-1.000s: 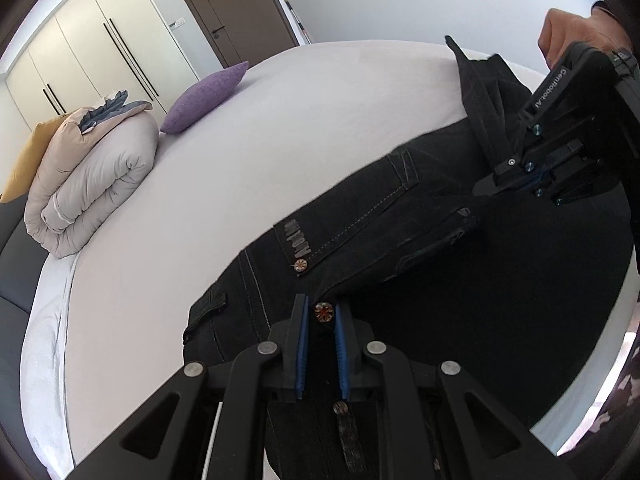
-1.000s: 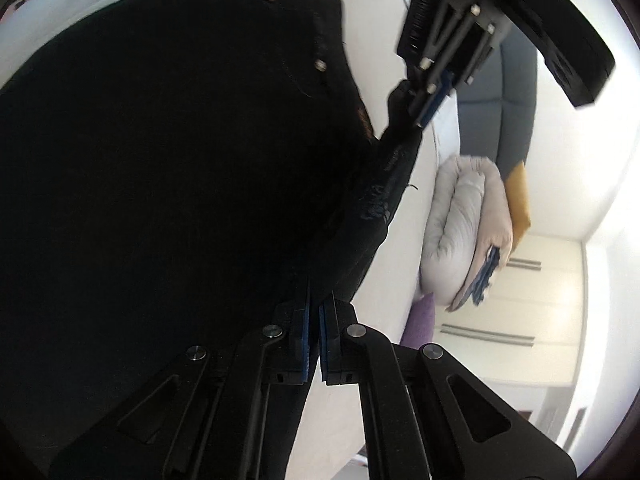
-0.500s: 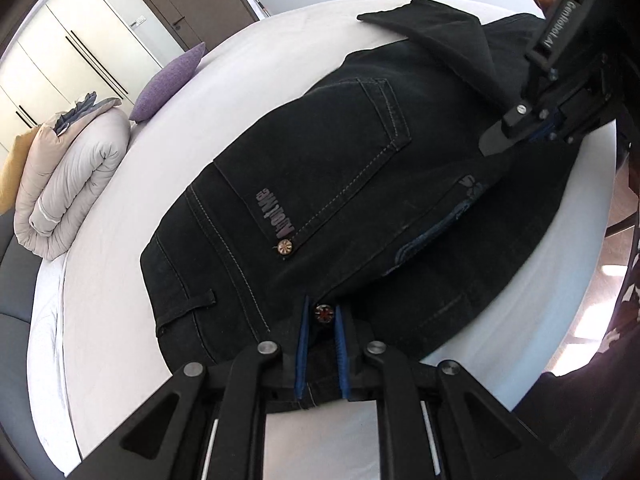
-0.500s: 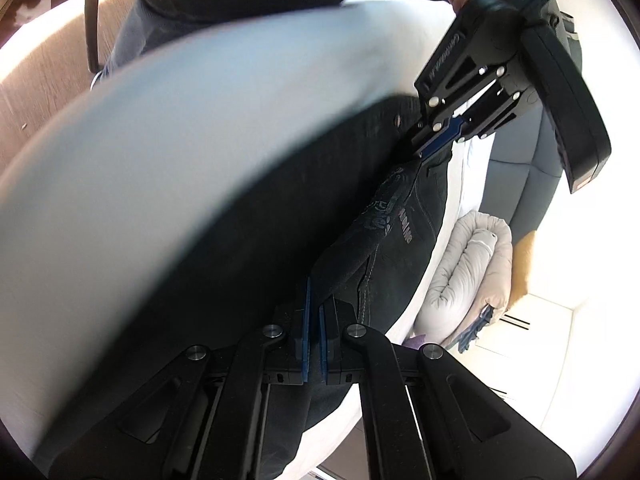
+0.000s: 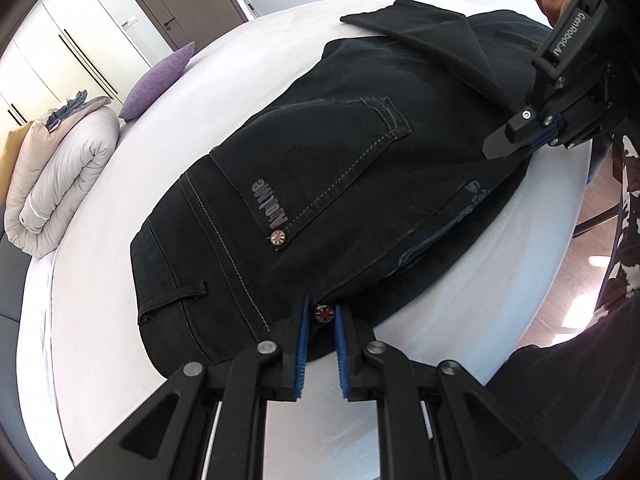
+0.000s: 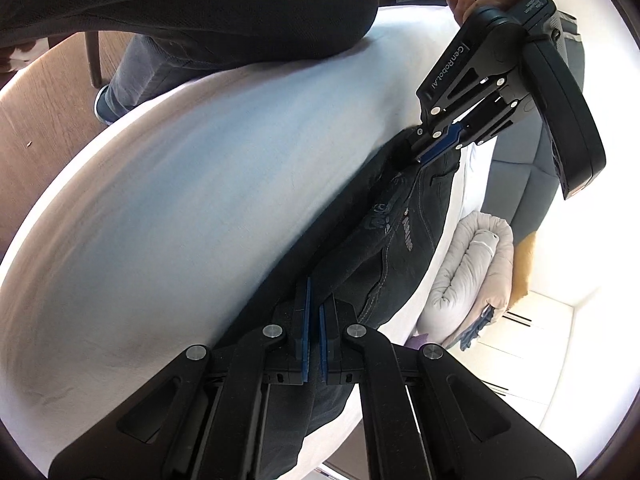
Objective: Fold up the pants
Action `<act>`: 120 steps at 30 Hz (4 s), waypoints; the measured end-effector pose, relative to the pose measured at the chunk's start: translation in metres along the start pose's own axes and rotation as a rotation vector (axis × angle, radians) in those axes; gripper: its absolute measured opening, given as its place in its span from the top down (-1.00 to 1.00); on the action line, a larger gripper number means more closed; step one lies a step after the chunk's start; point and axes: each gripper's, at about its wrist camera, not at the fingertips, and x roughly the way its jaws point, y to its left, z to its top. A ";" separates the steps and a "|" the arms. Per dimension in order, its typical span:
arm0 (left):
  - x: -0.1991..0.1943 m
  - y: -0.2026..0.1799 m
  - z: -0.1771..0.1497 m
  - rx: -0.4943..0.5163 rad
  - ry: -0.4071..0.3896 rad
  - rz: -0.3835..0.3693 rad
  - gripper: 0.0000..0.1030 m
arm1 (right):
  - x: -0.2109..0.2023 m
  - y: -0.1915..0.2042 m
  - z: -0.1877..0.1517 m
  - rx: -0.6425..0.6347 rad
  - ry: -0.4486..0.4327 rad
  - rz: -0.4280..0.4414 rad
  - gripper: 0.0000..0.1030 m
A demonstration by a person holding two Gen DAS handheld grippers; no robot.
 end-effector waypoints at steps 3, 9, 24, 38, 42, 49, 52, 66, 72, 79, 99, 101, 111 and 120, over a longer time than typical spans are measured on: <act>0.000 -0.001 -0.004 -0.009 0.002 -0.001 0.74 | -0.003 0.004 0.003 0.005 -0.001 0.002 0.96; 0.001 0.015 -0.001 -0.086 -0.005 0.058 -0.03 | 0.003 0.010 0.001 0.037 0.005 0.020 0.95; -0.009 0.054 0.059 -0.371 -0.166 -0.029 -0.38 | 0.004 0.007 -0.004 0.250 0.047 -0.015 0.92; 0.064 0.039 0.068 -0.461 0.019 -0.070 -0.23 | -0.062 -0.036 -0.077 1.190 -0.083 -0.004 -0.84; 0.065 0.038 0.067 -0.474 0.018 -0.069 -0.23 | -0.040 -0.071 -0.188 1.634 0.000 0.060 -0.82; 0.065 0.036 0.066 -0.484 0.007 -0.048 -0.23 | 0.061 -0.090 -0.392 2.228 0.362 0.215 -0.82; 0.065 0.035 0.066 -0.489 0.001 -0.044 -0.23 | 0.123 -0.080 -0.430 2.330 0.520 0.393 -0.81; 0.063 0.034 0.064 -0.495 -0.009 -0.035 -0.23 | 0.209 -0.067 -0.448 2.367 0.822 0.404 0.44; 0.062 0.033 0.065 -0.497 -0.002 -0.031 -0.23 | 0.151 -0.067 -0.473 2.509 0.639 0.333 0.95; 0.063 0.033 0.072 -0.492 0.019 -0.030 -0.23 | -0.013 -0.024 -0.504 2.774 0.305 0.038 0.96; 0.074 0.025 0.103 -0.533 0.104 0.030 -0.26 | -0.126 0.182 -0.408 3.203 -0.161 -0.024 0.24; 0.075 0.023 0.105 -0.535 0.106 0.035 -0.26 | -0.114 0.195 -0.418 3.292 -0.224 -0.044 -0.57; 0.076 0.021 0.102 -0.545 0.090 0.039 -0.27 | -0.044 0.203 -0.456 3.347 -0.146 -0.005 -0.16; 0.073 0.018 0.097 -0.548 0.083 0.040 -0.27 | 0.007 0.207 -0.479 3.410 -0.052 -0.003 0.87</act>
